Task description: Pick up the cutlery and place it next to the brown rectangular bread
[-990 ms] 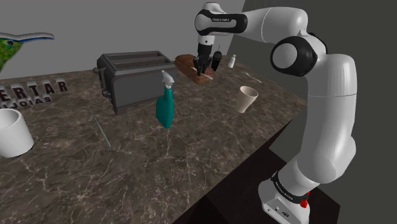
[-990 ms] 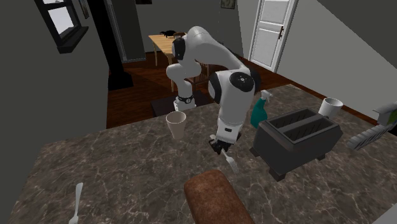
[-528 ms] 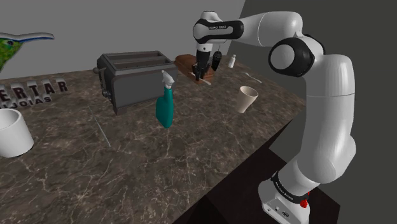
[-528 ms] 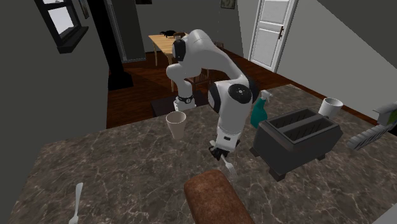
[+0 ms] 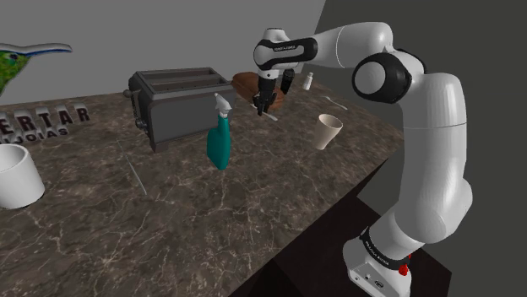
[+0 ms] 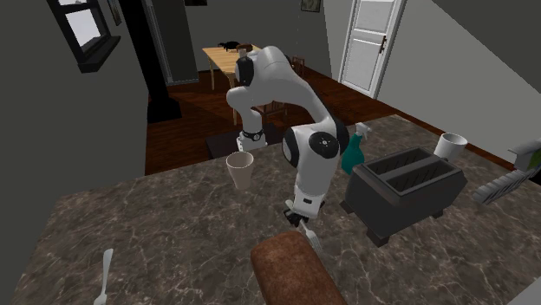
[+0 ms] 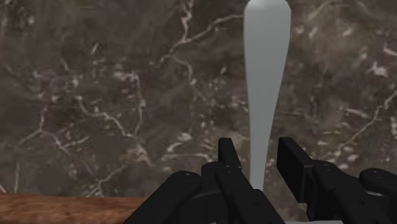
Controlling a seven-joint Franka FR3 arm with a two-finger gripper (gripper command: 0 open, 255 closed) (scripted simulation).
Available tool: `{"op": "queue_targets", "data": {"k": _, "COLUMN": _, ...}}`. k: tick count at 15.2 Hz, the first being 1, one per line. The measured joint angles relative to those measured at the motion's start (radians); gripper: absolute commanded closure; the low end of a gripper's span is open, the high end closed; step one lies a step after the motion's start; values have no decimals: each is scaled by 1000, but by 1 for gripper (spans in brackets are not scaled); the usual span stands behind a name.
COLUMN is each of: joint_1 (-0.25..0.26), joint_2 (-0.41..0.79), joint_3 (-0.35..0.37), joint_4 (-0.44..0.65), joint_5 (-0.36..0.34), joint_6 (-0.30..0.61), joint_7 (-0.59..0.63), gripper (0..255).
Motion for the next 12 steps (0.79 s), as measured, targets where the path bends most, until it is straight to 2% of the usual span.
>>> {"op": "queue_targets", "data": {"k": 6, "joint_1": 0, "joint_2": 1, "joint_3": 0, "joint_4": -5, "joint_5": 0, "joint_6": 6, "joint_7": 1, "gripper": 255}}
{"op": "queue_targets", "data": {"k": 7, "joint_1": 0, "joint_2": 1, "joint_3": 0, "joint_4": -5, "joint_5": 0, "joint_6": 6, "joint_7": 1, "gripper": 0}}
{"op": "queue_targets", "data": {"k": 12, "joint_1": 0, "joint_2": 0, "joint_3": 0, "joint_4": -5, "joint_5": 0, "joint_6": 6, "joint_7": 1, "gripper": 0}}
